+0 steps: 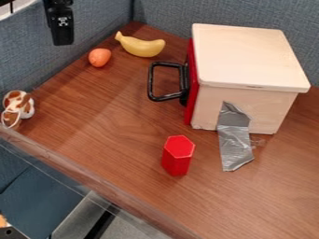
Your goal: Open the drawer
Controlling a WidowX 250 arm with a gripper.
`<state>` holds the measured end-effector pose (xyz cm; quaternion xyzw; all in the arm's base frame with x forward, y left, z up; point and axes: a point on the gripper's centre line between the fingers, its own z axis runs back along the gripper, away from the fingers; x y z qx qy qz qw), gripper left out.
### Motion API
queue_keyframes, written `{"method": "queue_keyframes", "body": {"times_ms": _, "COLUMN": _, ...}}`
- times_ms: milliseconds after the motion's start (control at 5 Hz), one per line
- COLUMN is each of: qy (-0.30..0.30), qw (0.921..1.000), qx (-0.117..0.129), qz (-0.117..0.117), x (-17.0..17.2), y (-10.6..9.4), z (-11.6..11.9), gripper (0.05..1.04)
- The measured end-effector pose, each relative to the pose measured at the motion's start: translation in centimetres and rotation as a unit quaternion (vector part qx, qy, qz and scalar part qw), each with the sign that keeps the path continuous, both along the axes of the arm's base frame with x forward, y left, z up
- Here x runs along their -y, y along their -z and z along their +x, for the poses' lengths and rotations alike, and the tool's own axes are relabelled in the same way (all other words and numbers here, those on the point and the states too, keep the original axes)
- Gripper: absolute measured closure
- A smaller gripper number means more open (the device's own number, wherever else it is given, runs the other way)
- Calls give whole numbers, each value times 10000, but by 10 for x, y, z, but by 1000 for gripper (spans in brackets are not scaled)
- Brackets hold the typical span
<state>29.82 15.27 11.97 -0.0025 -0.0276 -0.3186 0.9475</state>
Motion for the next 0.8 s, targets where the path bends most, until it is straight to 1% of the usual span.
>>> {"method": "queue_keyframes", "body": {"times_ms": 200, "qy": 1, "qw": 9998, "qx": -152, "qz": -106, "x": 2, "y": 12, "z": -1, "gripper": 83}}
{"method": "queue_keyframes", "body": {"times_ms": 400, "qy": 41, "qw": 9991, "qx": -128, "qz": -394, "x": 22, "y": 17, "z": 3, "gripper": 83}}
{"method": "queue_keyframes", "body": {"times_ms": 600, "qy": -241, "qw": 9976, "qx": -21, "qz": -646, "x": 35, "y": 24, "z": 7, "gripper": 83}}
{"method": "queue_keyframes", "body": {"times_ms": 800, "qy": -814, "qw": 9928, "qx": 132, "qz": -865, "x": 47, "y": 27, "z": 11, "gripper": 83}}
